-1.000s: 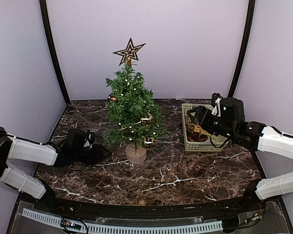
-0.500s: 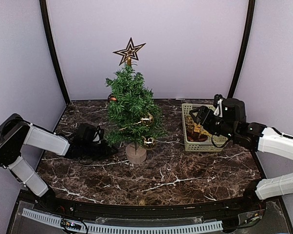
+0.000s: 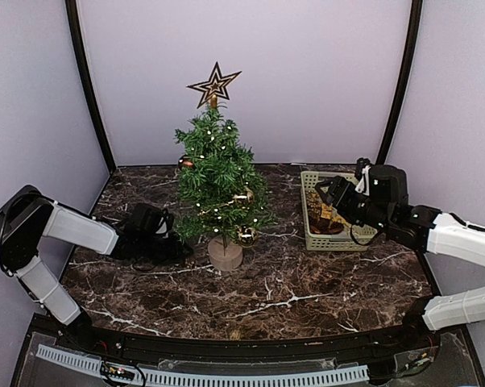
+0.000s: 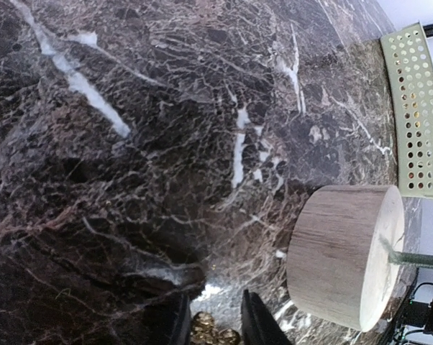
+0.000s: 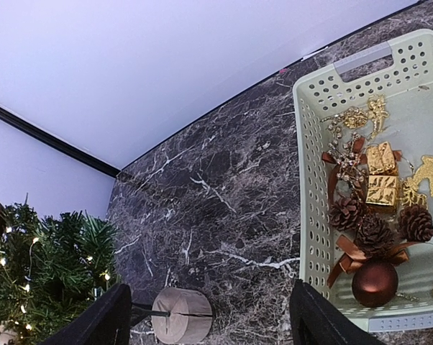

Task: Decorate the small christmas tree
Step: Pick up the ornament pick from the center of the board.

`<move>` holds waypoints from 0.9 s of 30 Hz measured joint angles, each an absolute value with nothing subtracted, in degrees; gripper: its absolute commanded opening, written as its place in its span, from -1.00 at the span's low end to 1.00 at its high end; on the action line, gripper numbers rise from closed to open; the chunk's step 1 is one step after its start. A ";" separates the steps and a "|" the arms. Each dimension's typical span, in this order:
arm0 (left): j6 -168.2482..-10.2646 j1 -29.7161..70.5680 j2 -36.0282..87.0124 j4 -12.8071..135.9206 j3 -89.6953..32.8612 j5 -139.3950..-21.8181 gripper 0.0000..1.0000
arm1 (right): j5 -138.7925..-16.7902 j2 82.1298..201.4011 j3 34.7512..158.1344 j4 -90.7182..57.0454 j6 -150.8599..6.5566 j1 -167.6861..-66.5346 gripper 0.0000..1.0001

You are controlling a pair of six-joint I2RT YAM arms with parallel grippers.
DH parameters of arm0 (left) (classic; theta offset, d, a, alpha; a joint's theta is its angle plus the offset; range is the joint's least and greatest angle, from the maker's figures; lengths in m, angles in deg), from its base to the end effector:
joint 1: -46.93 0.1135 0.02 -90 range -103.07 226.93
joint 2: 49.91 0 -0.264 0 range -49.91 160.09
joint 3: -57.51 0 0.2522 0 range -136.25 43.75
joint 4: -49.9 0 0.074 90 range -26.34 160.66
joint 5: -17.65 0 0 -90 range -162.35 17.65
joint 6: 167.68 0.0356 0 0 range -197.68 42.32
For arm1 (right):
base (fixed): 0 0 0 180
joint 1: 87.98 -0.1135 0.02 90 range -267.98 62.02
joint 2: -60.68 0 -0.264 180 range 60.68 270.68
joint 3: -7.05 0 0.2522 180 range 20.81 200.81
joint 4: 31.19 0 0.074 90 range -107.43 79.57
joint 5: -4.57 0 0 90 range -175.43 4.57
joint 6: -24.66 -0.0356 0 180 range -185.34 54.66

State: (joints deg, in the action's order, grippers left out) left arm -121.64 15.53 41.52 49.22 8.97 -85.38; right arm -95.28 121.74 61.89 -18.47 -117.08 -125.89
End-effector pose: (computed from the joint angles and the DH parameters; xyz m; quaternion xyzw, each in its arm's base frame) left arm 0.2449 -0.1589 0.1328 -0.0537 0.9080 -0.3281 0.2551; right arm 0.1979 0.1464 0.2818 0.1471 0.7989 0.3586 0.4599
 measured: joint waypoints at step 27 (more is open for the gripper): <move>-115.39 15.20 -3.46 59.91 14.96 -80.75 -0.72 | -97.11 115.40 60.49 -17.16 -116.78 -124.82 0.52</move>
